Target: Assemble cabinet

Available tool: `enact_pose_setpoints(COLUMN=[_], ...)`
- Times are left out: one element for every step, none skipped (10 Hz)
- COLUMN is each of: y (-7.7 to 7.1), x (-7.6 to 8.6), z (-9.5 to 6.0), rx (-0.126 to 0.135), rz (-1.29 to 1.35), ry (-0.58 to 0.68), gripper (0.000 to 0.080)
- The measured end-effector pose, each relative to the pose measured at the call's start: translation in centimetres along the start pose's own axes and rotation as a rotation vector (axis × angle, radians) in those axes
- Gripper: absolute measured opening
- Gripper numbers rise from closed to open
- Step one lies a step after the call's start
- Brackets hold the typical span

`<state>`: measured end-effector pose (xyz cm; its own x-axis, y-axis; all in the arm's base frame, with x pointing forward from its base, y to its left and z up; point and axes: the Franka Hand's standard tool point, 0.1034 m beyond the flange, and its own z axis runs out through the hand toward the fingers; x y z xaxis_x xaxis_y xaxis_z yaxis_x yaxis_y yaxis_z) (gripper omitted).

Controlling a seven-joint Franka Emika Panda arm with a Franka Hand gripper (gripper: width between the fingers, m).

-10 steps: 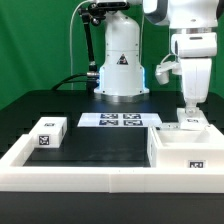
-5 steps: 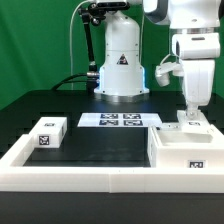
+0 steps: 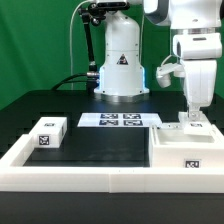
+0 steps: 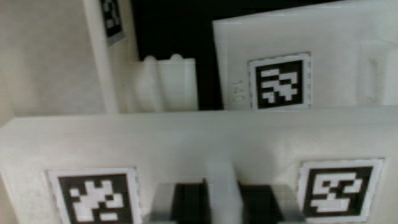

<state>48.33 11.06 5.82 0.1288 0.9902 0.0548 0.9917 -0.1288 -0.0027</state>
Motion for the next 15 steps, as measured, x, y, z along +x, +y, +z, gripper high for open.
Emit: enact_pose_setpoints(y=[1.1,1.9,2.7,3.5,4.7,5.5,6.7,8.4,9.1,9.1,9.1,9.1,9.1,9.1,9.1], x=[-0.3,-0.1,-0.1,0.0,0.0,0.1,0.4,0.5,0.4,0.5,0.5,0.5,0.4,0.4,0.4], z=[0.0,0.0,-0.1,-0.1,-0.1,-0.1,-0.1,0.0,-0.1,-0.1,0.0,0.0,0.0,0.0,0.0], rx=[-0.008,-0.015,-0.016,-0.021,-0.03,-0.035,-0.048,-0.055,-0.059,-0.05,-0.035,-0.035,-0.035,-0.034,-0.034], rz=[-0.036,-0.033,-0.031,-0.026,-0.019,-0.013,-0.008,-0.006,-0.004,-0.01,-0.008,-0.007,-0.007,-0.007,-0.007], ry=[0.006,0.012,0.013,0.017,0.022,0.026,0.034,0.039,0.04,0.038,0.033,0.033,0.033,0.033,0.032], gripper=[0.007,0.007,0.007,0.007,0.007,0.007,0.007,0.0071,0.0072,0.0072,0.0072,0.0072,0.0072,0.016,0.0337])
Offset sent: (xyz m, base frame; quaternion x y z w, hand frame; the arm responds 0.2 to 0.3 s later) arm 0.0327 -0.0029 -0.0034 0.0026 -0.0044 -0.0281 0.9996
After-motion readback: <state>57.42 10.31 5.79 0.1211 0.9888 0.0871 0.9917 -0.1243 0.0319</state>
